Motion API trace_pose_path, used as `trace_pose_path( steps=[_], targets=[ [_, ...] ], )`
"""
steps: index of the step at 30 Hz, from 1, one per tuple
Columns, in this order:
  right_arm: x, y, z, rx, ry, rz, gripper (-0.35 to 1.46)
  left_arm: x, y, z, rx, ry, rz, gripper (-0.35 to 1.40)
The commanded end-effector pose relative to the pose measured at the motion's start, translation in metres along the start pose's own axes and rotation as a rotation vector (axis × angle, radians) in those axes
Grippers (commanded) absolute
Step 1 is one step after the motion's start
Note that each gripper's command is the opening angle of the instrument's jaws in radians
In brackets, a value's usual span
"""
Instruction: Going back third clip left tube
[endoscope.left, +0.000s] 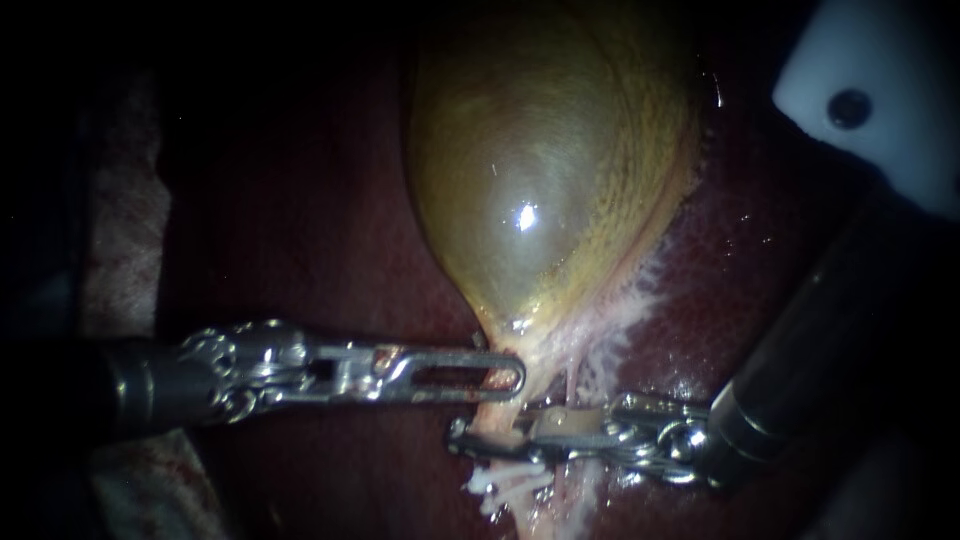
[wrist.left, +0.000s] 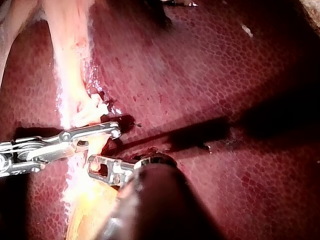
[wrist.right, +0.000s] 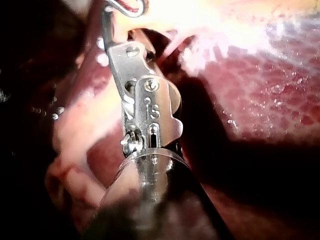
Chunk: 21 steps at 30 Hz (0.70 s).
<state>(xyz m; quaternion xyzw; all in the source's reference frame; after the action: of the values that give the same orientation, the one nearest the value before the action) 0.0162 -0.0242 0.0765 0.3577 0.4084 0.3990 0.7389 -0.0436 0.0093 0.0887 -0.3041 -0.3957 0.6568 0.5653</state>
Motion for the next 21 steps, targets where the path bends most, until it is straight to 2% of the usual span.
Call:
trace_pose_path(
  steps=[1,16,21],
  targets=[
    [0.0000,0.0000,0.0000,0.001,0.000,0.000,-0.35,0.0000,0.0000,0.0000,0.000,0.000,0.000,-0.35],
    [-0.0001,-0.0003,-0.0002,0.003,-0.004,-0.002,-0.33,0.0000,0.0000,0.0000,0.000,0.000,0.000,-0.35],
    [-0.0002,-0.0007,-0.0004,0.006,-0.002,-0.003,0.12,0.0000,0.0000,0.0000,0.000,0.000,0.000,-0.35]
  ],
)
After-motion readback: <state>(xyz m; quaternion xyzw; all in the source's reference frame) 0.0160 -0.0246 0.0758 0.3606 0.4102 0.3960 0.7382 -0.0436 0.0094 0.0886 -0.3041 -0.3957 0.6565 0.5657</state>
